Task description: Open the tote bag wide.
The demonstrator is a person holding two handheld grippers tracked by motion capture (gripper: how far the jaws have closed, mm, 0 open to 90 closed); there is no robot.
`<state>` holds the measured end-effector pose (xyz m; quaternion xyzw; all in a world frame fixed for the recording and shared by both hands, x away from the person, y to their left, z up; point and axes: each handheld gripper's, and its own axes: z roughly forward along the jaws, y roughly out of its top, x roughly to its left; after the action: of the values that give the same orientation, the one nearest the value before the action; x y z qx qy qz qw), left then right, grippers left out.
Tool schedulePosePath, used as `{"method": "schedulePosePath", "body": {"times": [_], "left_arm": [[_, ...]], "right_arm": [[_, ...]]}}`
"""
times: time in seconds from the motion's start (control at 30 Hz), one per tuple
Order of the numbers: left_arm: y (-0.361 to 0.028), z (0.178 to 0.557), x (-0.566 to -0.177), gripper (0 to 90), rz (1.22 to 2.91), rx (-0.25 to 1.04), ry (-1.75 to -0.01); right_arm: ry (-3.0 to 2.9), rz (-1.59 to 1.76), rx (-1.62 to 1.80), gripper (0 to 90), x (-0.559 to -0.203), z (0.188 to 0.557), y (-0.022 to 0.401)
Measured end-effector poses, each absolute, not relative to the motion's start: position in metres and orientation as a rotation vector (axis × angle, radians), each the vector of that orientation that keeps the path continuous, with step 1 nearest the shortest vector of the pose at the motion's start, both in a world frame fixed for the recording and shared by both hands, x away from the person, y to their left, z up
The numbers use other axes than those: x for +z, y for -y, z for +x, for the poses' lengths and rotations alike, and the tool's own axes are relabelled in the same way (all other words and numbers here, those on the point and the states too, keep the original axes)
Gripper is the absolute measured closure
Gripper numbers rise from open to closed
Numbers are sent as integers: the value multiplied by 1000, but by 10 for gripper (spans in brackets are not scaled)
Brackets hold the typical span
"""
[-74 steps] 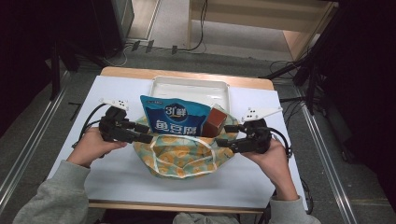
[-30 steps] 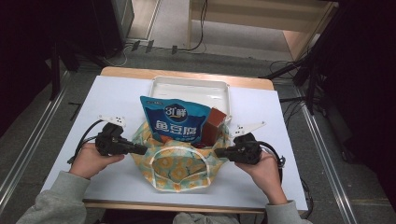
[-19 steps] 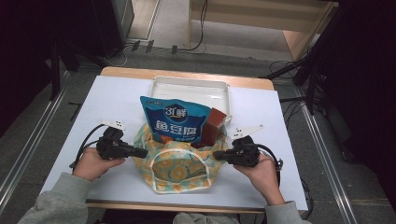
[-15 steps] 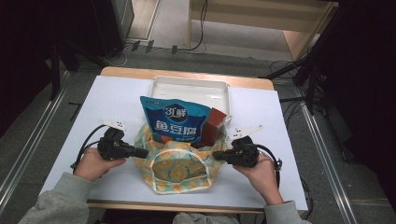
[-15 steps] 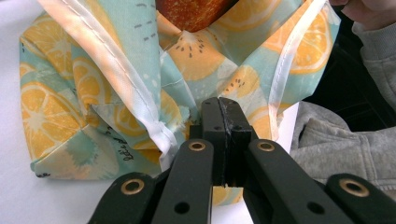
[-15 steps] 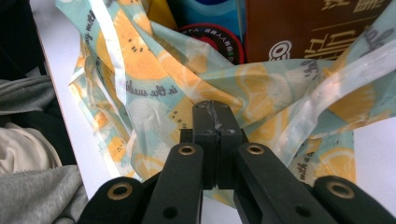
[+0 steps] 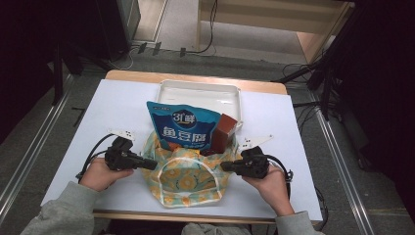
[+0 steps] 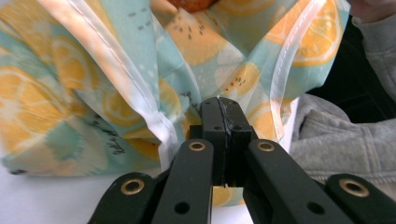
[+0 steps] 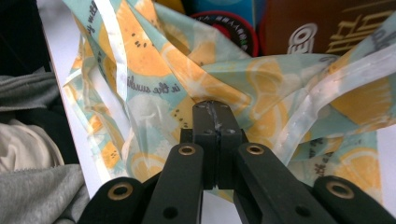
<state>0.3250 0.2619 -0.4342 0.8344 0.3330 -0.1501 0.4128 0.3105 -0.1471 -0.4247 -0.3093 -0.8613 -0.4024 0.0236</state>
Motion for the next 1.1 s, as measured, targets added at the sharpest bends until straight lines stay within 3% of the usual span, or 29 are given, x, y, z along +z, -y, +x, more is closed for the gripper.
{"method": "schedulePosePath", "body": {"times": [0.33, 0.57, 0.9, 1.0, 1.1], "left_arm": [[-263, 324, -441, 900, 2090, -411, -826], [-267, 327, -448, 900, 2134, -335, -899], [-272, 333, -455, 899, 2108, -329, -933], [-274, 332, -451, 865, 2087, -316, -931], [-278, 330, -446, 803, 2073, -303, -910]], "right_arm": [[2680, -934, -1223, 900, -429, 303, 143], [2690, -961, -1176, 900, -437, 306, 146], [2658, -1012, -1165, 900, -454, 316, 155], [2636, -1002, -1193, 900, -452, 316, 158], [2630, -991, -1234, 840, -446, 313, 163]]}}
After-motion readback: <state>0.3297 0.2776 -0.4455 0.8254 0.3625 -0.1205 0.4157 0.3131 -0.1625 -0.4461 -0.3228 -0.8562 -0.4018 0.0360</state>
